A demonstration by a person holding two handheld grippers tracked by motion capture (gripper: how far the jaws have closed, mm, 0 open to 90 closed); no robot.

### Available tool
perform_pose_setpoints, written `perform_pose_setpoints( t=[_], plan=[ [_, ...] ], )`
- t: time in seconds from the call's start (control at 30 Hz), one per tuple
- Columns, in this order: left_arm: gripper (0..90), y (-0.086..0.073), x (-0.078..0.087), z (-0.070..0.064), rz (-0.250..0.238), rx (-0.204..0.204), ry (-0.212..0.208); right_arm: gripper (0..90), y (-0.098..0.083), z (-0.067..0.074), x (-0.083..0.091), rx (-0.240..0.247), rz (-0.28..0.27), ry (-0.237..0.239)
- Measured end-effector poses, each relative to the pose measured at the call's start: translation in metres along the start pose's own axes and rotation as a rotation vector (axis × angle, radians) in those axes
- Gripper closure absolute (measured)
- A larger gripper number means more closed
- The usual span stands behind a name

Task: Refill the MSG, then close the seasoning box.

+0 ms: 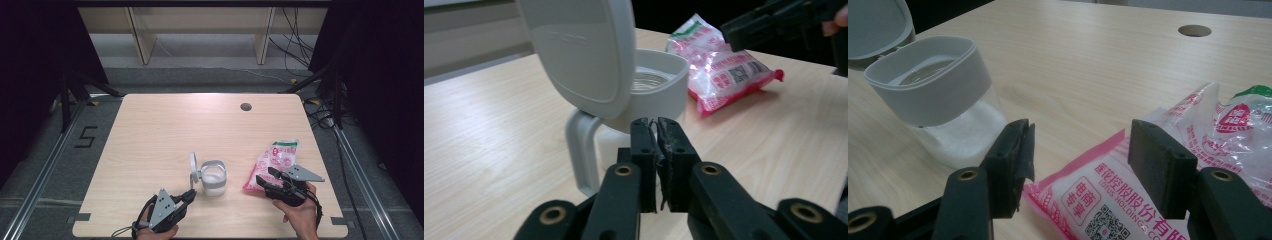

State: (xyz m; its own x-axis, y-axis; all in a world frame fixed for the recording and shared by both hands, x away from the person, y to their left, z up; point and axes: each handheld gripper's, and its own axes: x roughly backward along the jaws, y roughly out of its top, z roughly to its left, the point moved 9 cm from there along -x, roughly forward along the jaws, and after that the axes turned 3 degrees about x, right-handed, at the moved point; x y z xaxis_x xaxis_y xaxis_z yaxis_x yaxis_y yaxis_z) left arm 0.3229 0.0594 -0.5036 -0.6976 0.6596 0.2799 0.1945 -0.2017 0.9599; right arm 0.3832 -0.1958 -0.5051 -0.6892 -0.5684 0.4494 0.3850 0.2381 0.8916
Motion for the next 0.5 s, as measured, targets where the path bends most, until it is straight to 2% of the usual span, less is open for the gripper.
perform_pose_setpoints(
  t=[0.03, 0.07, 0.1, 0.13, 0.2, 0.23, 0.27, 0.3, 0.33, 0.4, 0.43, 0.5],
  plan=[
    [87.1, 0.0, -0.001, 0.001, -0.006, -0.003, -0.001, 42.8, 0.0, 0.001, 0.0, -0.015, -0.004, -0.006],
    [88.0, 0.0, 0.0, 0.002, 0.0, -0.004, 0.009, 42.8, -0.002, 0.001, 0.001, -0.005, 0.014, -0.003],
    [88.9, 0.0, 0.001, 0.004, 0.006, -0.021, 0.015, 42.7, -0.003, 0.003, 0.002, -0.024, 0.026, -0.001],
    [89.0, 0.0, 0.001, 0.004, 0.008, -0.013, 0.017, 42.7, -0.001, 0.004, 0.0, -0.02, 0.003, 0.0],
    [89.2, 0.0, 0.001, 0.007, 0.004, -0.022, 0.026, 42.7, -0.004, 0.006, 0.001, -0.019, 0.02, 0.002],
    [89.2, 0.001, 0.001, 0.008, 0.003, -0.018, 0.024, 42.6, -0.002, 0.005, 0.0, -0.005, 0.004, -0.006],
    [89.2, 0.002, 0.001, 0.009, -0.002, -0.014, 0.025, 42.5, -0.004, 0.006, -0.001, 0.015, 0.021, 0.005],
    [89.2, 0.002, 0.002, 0.011, 0.004, -0.023, 0.031, 42.4, -0.005, 0.005, 0.001, 0.021, 0.029, -0.004],
    [89.2, 0.004, 0.002, 0.011, -0.003, -0.02, 0.032, 42.5, -0.004, 0.01, 0.001, -0.028, 0.025, 0.004],
    [89.2, 0.006, 0.004, 0.011, -0.003, -0.021, 0.035, 42.5, -0.005, 0.011, 0.002, -0.034, 0.025, 0.005],
    [89.2, 0.007, 0.006, 0.014, 0.011, -0.031, 0.048, 42.4, -0.004, 0.008, 0.002, 0.013, 0.014, 0.011],
    [89.2, 0.008, 0.005, 0.016, -0.001, -0.024, 0.052, 42.4, -0.005, 0.008, 0.002, 0.017, 0.013, 0.013]
  ],
)
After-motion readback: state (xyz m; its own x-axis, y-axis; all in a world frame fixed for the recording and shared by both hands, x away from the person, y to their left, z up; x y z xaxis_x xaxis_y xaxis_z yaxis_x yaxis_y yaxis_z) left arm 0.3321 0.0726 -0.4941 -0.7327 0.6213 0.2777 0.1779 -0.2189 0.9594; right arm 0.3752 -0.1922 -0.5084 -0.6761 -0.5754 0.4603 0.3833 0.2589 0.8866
